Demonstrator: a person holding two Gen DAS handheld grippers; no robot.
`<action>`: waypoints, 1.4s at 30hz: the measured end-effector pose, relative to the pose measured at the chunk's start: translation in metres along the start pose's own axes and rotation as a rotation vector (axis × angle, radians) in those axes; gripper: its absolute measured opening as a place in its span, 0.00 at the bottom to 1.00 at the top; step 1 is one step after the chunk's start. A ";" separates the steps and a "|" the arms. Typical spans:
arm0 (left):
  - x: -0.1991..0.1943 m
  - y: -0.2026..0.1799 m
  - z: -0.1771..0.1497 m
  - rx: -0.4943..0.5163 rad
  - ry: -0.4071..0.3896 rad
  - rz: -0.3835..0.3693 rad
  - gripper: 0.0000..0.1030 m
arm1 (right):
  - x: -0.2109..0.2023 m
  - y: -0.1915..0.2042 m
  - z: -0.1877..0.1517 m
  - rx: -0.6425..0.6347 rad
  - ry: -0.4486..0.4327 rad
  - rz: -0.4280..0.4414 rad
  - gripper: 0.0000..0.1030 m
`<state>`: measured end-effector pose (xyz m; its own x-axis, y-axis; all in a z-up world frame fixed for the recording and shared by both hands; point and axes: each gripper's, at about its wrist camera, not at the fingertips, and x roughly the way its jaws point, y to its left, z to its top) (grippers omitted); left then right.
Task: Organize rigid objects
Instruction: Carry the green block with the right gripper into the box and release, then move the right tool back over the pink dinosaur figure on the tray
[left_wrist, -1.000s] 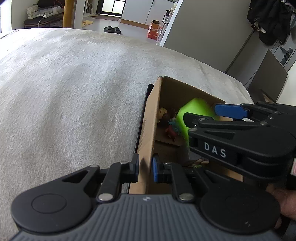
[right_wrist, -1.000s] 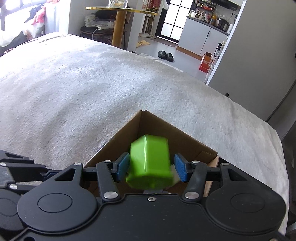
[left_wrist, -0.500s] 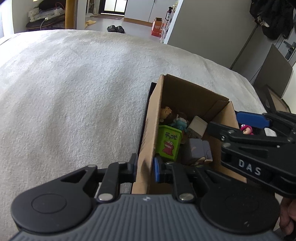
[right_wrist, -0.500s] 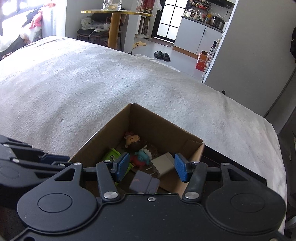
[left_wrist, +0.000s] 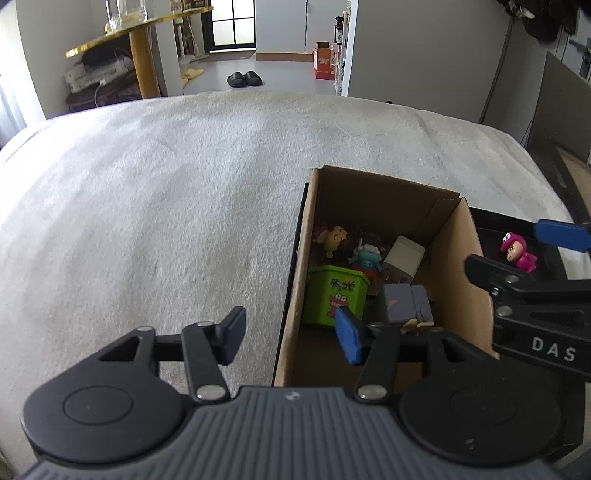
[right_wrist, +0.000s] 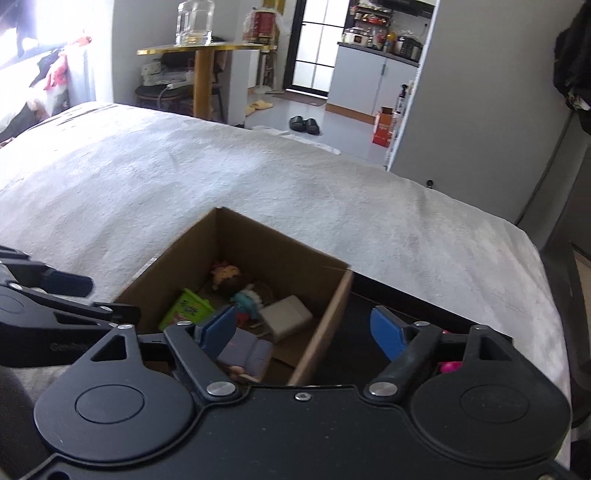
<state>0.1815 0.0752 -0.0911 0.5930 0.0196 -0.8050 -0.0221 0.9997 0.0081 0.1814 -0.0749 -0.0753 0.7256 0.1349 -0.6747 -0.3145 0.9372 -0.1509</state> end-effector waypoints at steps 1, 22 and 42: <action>-0.001 -0.004 0.001 0.007 -0.001 0.011 0.57 | 0.000 -0.004 -0.002 0.003 -0.002 -0.003 0.81; 0.001 -0.093 0.030 0.210 -0.023 0.173 0.73 | 0.009 -0.119 -0.036 0.102 -0.025 0.004 0.92; 0.032 -0.141 0.044 0.371 0.051 0.302 0.73 | 0.065 -0.177 -0.059 0.103 0.064 0.106 0.89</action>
<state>0.2393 -0.0647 -0.0919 0.5640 0.3180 -0.7620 0.1071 0.8869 0.4494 0.2478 -0.2511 -0.1348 0.6500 0.2175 -0.7282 -0.3209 0.9471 -0.0035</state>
